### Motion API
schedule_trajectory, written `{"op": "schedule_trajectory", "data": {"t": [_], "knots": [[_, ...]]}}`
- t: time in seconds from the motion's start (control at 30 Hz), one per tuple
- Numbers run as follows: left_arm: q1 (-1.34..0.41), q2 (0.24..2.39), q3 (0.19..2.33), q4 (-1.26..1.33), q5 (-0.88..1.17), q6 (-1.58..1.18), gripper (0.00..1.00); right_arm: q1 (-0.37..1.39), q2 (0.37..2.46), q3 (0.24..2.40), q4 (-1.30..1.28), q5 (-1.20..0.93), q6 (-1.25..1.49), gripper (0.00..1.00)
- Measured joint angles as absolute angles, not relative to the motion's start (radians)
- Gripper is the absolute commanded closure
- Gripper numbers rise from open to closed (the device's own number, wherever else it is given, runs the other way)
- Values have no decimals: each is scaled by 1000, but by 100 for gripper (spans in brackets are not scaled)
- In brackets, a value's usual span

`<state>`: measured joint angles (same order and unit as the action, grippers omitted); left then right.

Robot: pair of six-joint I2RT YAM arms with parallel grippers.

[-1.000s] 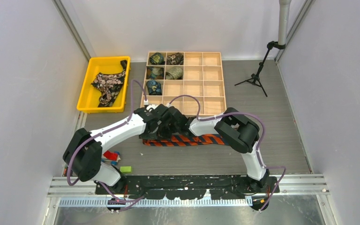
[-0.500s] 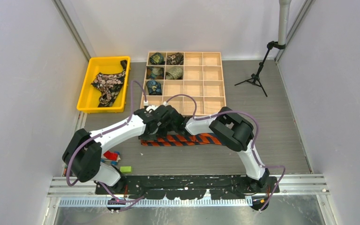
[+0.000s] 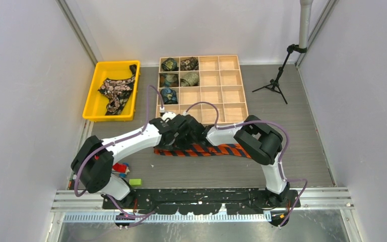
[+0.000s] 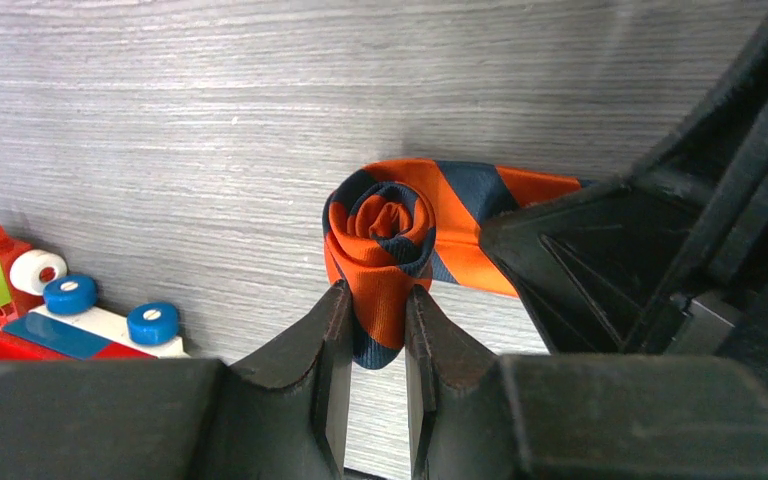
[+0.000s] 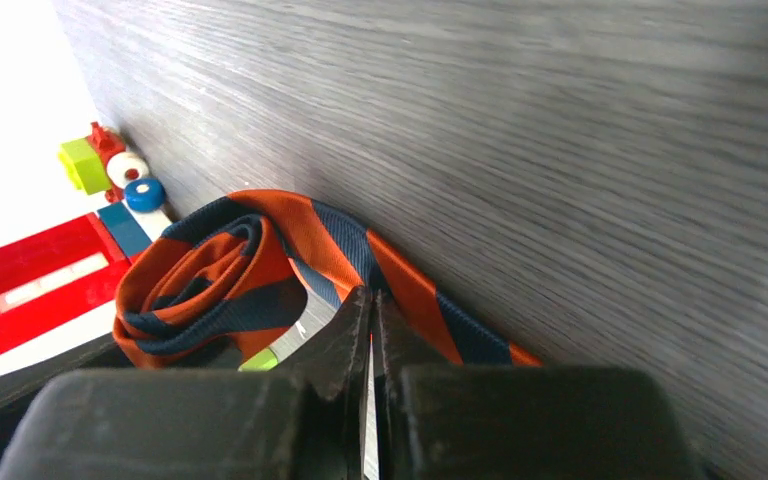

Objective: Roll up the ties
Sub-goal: Roll the tie at the center of the board.

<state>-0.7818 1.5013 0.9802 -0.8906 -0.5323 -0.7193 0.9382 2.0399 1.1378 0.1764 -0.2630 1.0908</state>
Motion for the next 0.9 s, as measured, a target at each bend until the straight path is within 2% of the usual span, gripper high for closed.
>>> {"op": "schedule_trajectory", "data": {"t": [0.73,0.9], "knots": [[-763,1439,911,-903,-523,-721,100,946,1967,1135,-8,-198,1101,90],[-763,1441,910,-912,-523,-721,100,934,1887,1134,-100,-157,1087,88]]}}
